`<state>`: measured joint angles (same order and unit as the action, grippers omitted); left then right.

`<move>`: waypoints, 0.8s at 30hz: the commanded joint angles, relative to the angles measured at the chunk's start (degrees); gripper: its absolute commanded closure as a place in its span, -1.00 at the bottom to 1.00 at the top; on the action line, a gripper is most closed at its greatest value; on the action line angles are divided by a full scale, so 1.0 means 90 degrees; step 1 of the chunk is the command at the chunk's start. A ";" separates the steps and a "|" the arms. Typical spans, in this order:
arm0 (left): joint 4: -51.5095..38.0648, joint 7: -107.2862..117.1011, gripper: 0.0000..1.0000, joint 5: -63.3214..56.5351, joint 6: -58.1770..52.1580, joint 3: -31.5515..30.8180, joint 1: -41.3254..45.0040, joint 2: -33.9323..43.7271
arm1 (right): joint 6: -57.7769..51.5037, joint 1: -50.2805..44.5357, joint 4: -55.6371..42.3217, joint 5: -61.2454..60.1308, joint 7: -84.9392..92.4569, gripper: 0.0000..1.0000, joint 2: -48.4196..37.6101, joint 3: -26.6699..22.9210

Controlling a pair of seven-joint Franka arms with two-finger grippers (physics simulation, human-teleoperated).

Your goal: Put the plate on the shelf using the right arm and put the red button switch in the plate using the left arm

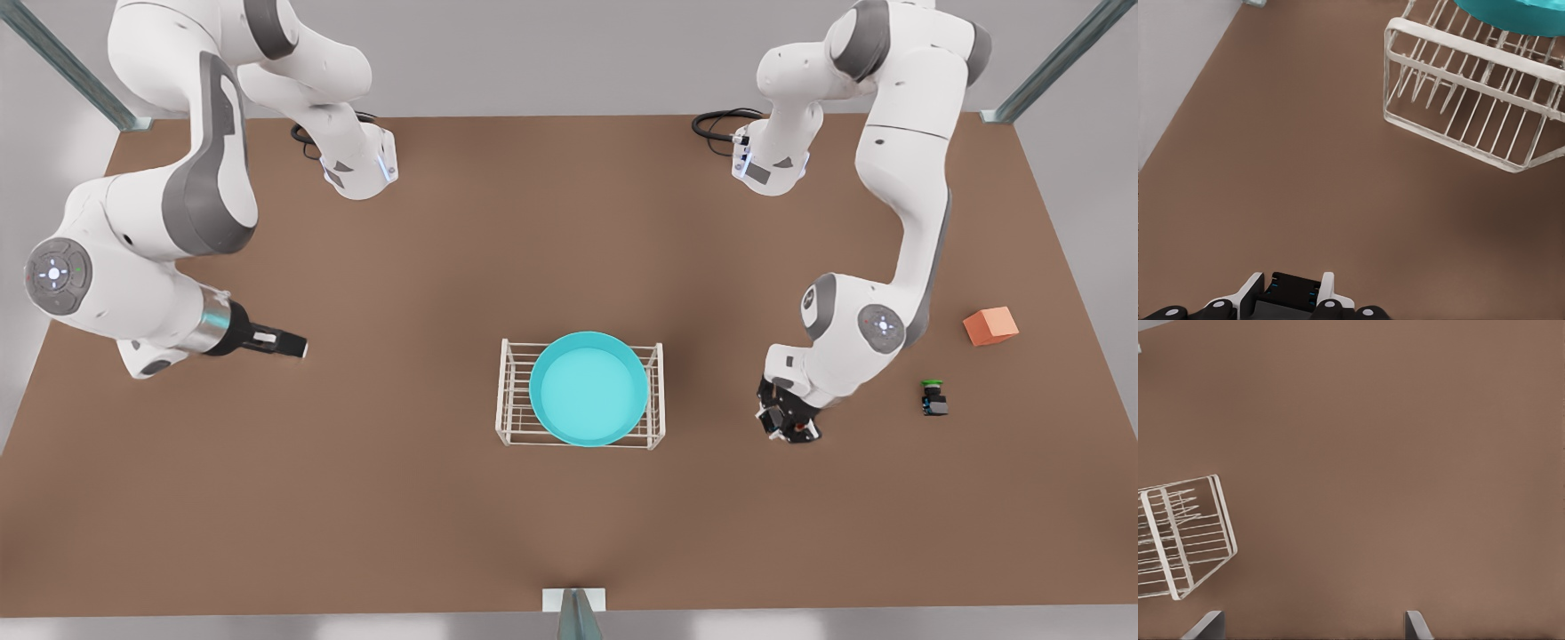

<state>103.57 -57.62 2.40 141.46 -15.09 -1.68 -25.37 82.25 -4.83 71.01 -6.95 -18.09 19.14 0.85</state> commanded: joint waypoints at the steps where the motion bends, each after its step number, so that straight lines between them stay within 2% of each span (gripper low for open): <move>1: -0.0004 0.0328 0.02 0.0163 -0.0522 -0.0003 0.0196 0.0201 | -0.0691 0.0029 -0.0176 0.0099 0.1385 -1.00 -0.0017 0.0033; 8: -0.0063 0.2055 0.02 0.0271 -0.1498 -0.0013 0.1113 0.0797 | -0.0808 -0.0040 -0.0351 0.0138 0.1375 -1.00 -0.0027 0.0082; 13: -0.0238 0.4272 0.02 0.0271 -0.1850 -0.0013 0.2139 0.0798 | -0.0808 -0.0079 -0.0342 0.0148 0.1385 -1.00 0.0002 0.0130; 15: -0.0444 0.5210 0.02 0.0261 -0.1860 -0.0013 0.2383 0.0709 | -0.0808 -0.0069 -0.0341 0.0148 0.1385 -1.00 0.0002 0.0130; 21: -0.1976 0.6226 0.02 0.0183 -0.2543 0.0046 0.2764 -0.0208 | -0.0575 -0.0235 -0.0322 0.0080 0.1385 -1.00 0.0207 0.0111; 24: -0.2494 0.6383 0.02 0.0203 -0.2553 0.0661 0.3467 -0.0697 | -0.0223 -0.0040 -0.0342 -0.0399 0.1453 -1.00 0.0266 0.0023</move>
<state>82.15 -26.33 3.97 121.21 -10.23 28.25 -30.87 77.70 -5.78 68.01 -8.08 -8.84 21.53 1.27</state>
